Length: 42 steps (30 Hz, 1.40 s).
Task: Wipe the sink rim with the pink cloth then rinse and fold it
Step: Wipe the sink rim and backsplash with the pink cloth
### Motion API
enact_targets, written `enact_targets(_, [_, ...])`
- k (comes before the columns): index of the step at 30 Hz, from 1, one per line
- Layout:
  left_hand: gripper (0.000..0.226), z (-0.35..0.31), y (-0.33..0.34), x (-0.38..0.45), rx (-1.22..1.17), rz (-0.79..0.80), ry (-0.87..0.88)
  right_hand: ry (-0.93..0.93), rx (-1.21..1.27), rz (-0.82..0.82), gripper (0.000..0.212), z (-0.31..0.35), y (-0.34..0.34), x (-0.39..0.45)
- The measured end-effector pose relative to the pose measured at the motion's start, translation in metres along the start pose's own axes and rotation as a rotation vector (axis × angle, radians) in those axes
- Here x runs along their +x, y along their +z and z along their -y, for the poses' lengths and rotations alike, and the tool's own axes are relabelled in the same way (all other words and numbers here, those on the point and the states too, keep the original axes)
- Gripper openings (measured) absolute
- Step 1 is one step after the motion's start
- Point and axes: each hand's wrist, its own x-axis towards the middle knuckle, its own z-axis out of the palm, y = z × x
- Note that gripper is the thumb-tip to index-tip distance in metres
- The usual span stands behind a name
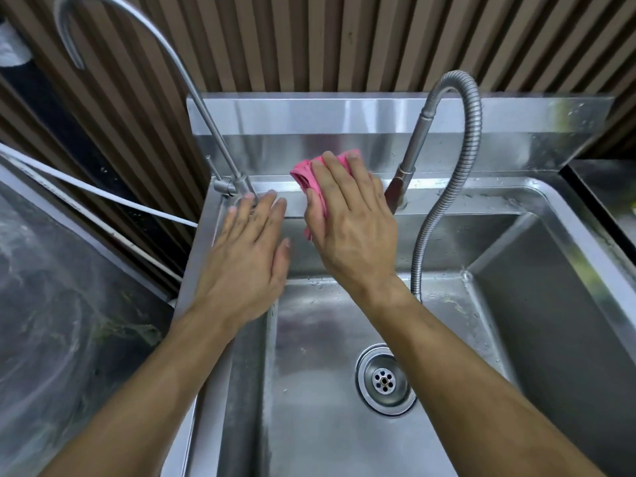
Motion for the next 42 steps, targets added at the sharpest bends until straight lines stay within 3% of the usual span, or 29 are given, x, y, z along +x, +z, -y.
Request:
enact_targets(4, [0.067, -0.021, 0.003, 0.037, -0.003, 0.037, 0.063, 0.006, 0.082, -0.051, 0.044, -0.010, -0.068, -0.004])
enact_targets(11, [0.063, -0.030, 0.032, 0.088, -0.002, 0.047, -0.004, 0.014, 0.113, -0.224, 0.040, -0.086, -0.149, 0.002])
enact_targets(14, [0.060, -0.031, 0.053, 0.088, 0.007, 0.054, -0.057, 0.112, 0.068, -0.252, 0.043, -0.129, -0.126, 0.010])
enact_targets(17, [0.061, -0.031, 0.060, 0.087, 0.022, 0.014, -0.063, 0.142, 0.039, -0.147, 0.046, -0.164, -0.068, 0.034])
enact_targets(20, [0.061, -0.031, 0.063, 0.086, 0.035, -0.036, -0.070, 0.041, 0.018, 0.024, 0.049, -0.171, -0.010, 0.061])
enact_targets(23, [0.062, -0.033, 0.067, 0.087, 0.034, -0.077, -0.083, -0.084, -0.049, 0.063, 0.062, -0.169, 0.024, 0.064])
enact_targets(29, [0.082, -0.041, 0.033, 0.112, 0.061, -0.262, 0.012, -0.072, -0.108, 0.065, 0.063, -0.196, 0.019, 0.056])
enact_targets(33, [0.067, -0.049, 0.015, 0.166, 0.176, -0.390, 0.164, 0.033, -0.072, 0.047, 0.062, -0.186, 0.023, 0.056])
enact_targets(37, [0.062, -0.037, 0.038, 0.183, 0.314, -0.439, 0.188, -0.036, -0.119, 0.090, 0.063, -0.198, 0.020, 0.051])
enact_targets(42, [0.061, -0.040, 0.047, 0.187, 0.309, -0.533, 0.169, 0.379, -0.068, -0.052, 0.056, -0.198, 0.021, 0.057])
